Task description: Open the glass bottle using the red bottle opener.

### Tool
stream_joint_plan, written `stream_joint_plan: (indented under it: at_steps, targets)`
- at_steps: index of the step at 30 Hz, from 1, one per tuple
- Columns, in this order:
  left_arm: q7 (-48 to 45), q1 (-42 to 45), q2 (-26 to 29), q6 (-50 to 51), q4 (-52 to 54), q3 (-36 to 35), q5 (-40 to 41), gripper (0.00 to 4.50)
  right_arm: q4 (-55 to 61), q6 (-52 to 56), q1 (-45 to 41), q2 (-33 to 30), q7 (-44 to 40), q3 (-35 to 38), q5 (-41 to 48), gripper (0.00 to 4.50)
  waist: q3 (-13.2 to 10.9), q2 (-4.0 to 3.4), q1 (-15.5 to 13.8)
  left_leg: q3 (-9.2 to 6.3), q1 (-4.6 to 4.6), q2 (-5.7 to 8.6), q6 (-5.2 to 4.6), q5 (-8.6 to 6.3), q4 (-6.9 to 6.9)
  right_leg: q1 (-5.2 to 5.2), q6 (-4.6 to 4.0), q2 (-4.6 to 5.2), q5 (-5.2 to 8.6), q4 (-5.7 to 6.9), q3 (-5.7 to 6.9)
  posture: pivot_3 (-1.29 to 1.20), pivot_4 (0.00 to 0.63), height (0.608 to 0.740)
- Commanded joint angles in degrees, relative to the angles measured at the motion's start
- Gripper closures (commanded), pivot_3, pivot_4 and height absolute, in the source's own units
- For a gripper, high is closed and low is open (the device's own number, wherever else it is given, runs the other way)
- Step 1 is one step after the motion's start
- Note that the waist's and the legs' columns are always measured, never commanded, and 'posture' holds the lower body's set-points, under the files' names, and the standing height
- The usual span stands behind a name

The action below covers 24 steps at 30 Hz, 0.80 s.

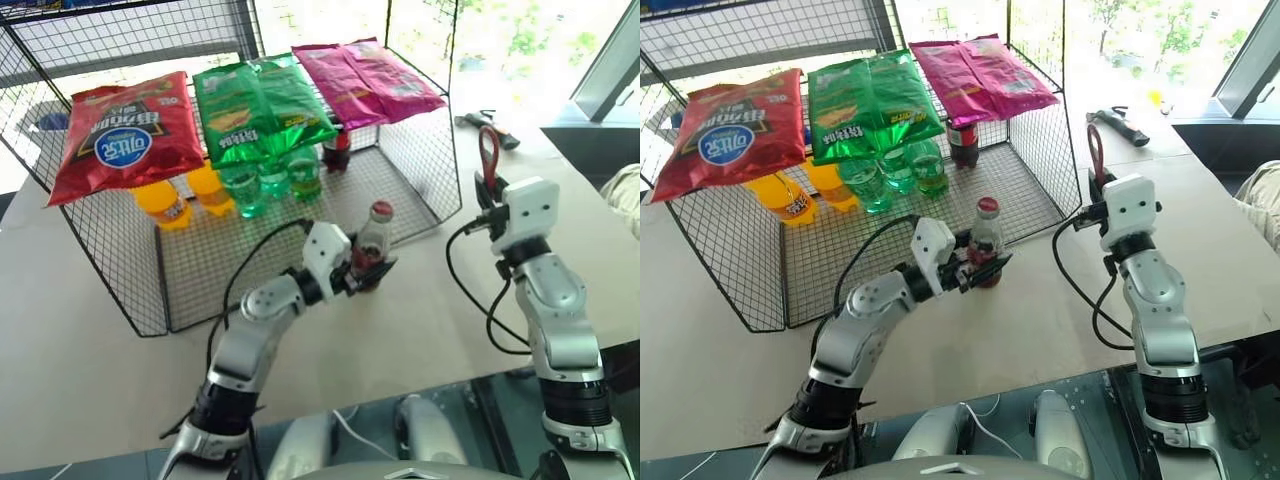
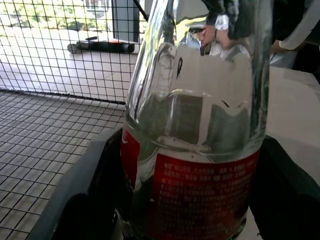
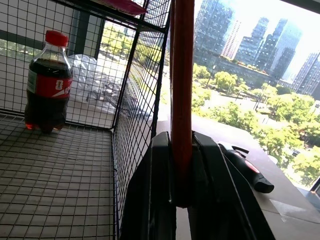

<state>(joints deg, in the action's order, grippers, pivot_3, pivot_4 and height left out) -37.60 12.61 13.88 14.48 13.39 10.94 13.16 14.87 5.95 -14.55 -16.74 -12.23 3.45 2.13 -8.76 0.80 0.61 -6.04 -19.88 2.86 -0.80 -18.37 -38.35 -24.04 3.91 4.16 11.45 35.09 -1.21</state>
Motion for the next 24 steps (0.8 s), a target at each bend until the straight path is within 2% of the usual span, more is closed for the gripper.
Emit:
stream_joint_plan:
  at_steps: [1, 10, 12, 14, 19, 24]
  targets:
    - [2.9, -1.3, -1.5, -6.1, 0.2, -0.5, -1.9, 1.72, 1.3, -1.7, -1.0, 0.2, -0.1, 0.2, 0.0, 4.5, 0.0, 0.0, 0.0, 0.01, 0.0, 0.0, 0.0, 0.0, 0.0, 0.0, 0.0, 0.0, 0.0, -0.01, 0.0, 0.0, 0.15, 0.74]
    - [3.1, -2.3, -2.0, -10.9, -1.0, -0.8, -1.9, 1.72, 0.6, -1.9, -1.1, 0.1, -1.2, -0.2, 0.2, 4.5, 0.0, 0.0, 0.1, 0.11, 0.05, 0.0, 0.0, 0.0, -0.02, 0.01, 0.0, 0.0, 0.0, 0.08, -0.07, 0.0, 0.15, 0.74]
    - [3.4, -2.2, -1.7, -11.8, -1.0, -0.8, -2.7, 0.68, 0.5, -1.9, -1.2, 0.2, -1.4, -0.4, 0.1, 4.5, 0.0, 0.0, 0.1, 0.12, 0.06, 0.0, 0.0, 0.0, -0.03, 0.0, 0.0, 0.0, 0.0, 0.1, -0.08, 0.0, 0.15, 0.74]
    - [3.9, -2.1, -1.4, -12.8, -1.0, -0.7, -3.5, 0.11, 0.4, -2.0, -1.3, 0.3, -1.5, -0.6, 0.1, 4.5, 0.0, 0.0, 0.1, 0.12, 0.08, 0.0, 0.0, 0.0, -0.03, 0.0, 0.0, 0.0, 0.0, 0.12, -0.08, 0.0, 0.15, 0.74]
    - [4.9, -1.8, -1.4, -14.6, -0.5, -0.7, -4.2, 0.11, 0.1, -2.4, -0.9, 0.3, -1.8, -0.8, 0.2, 4.5, 0.0, 0.0, 0.0, 0.13, 0.08, 0.01, 0.0, 0.0, -0.03, 0.0, 0.0, 0.01, 0.0, 0.12, -0.1, 0.0, 0.15, 0.74]
    - [3.7, -0.2, -2.2, -13.1, 3.2, -0.2, -1.0, 0.11, -0.6, -2.8, -0.9, 0.4, -1.9, -1.1, 0.0, 4.5, 0.0, 0.0, 0.0, 0.13, 0.08, 0.0, 0.0, 0.0, -0.03, 0.0, 0.0, 0.01, 0.0, 0.13, -0.1, 0.0, 0.15, 0.74]
